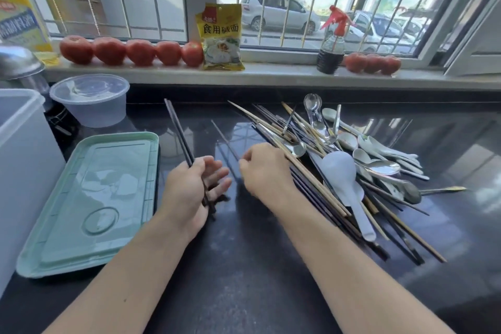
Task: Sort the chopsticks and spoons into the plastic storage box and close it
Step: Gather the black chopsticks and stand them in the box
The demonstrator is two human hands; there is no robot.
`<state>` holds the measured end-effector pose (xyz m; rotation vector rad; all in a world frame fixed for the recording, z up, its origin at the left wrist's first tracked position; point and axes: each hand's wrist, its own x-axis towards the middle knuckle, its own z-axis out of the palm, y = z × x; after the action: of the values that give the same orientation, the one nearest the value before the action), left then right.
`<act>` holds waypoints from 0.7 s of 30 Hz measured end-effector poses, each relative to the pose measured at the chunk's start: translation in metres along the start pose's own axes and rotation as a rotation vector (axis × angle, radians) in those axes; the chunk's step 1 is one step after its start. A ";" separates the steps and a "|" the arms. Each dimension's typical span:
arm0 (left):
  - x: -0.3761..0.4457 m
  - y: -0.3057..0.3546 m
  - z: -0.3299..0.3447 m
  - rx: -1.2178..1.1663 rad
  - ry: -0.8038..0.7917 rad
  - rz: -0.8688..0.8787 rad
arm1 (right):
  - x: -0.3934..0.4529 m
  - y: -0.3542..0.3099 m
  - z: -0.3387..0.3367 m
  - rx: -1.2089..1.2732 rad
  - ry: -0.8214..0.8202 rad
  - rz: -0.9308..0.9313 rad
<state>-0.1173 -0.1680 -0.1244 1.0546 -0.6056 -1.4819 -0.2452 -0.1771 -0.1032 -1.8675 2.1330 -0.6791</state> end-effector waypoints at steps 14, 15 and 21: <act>-0.013 -0.015 0.007 0.000 -0.074 -0.085 | -0.094 0.101 -0.042 -0.429 0.136 0.008; -0.013 -0.016 0.007 0.009 -0.081 -0.083 | -0.095 0.100 -0.041 -0.455 0.117 -0.014; -0.019 -0.015 0.006 0.007 -0.095 -0.070 | -0.077 0.071 -0.047 -0.476 -0.087 -0.062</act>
<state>-0.1313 -0.1477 -0.1293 1.0235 -0.6471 -1.5992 -0.3157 -0.0868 -0.1070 -2.1479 2.3347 -0.0926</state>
